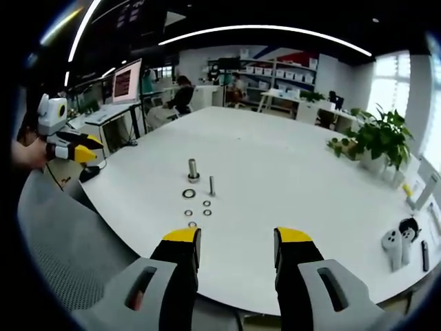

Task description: Place the washer onto the threaded stud by aligning its center hole with the stud, sliding it down to the base, and recovering from edge contact or off-axis alignment until the washer reaches the visible bottom stop.

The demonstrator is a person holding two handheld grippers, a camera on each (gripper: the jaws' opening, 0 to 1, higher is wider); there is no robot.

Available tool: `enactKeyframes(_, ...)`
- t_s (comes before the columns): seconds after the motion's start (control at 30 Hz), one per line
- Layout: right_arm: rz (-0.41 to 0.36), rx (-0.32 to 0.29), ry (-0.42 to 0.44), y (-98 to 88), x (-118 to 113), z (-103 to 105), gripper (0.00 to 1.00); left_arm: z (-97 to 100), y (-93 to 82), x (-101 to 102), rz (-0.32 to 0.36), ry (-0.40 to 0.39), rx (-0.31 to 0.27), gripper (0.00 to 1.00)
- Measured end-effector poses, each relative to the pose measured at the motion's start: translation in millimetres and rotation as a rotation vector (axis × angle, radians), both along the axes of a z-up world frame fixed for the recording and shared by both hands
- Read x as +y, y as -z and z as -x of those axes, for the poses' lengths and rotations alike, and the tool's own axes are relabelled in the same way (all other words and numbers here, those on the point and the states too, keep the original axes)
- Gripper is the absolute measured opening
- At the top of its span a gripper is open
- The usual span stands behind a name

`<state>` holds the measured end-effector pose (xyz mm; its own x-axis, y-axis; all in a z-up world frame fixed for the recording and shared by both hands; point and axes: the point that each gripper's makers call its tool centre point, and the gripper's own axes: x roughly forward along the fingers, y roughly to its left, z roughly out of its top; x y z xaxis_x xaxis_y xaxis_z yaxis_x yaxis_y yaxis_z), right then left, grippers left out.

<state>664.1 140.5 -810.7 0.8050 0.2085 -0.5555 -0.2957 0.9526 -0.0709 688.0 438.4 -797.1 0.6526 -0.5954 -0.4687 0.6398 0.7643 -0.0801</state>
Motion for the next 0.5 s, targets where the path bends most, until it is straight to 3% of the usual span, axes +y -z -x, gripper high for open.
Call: enactKeyframes(0.5,-0.003,-0.002,0.001,-0.7,0.9,-0.5,0.45,-0.4,2.4,0.4,-0.008,0.004,0.009,0.31)
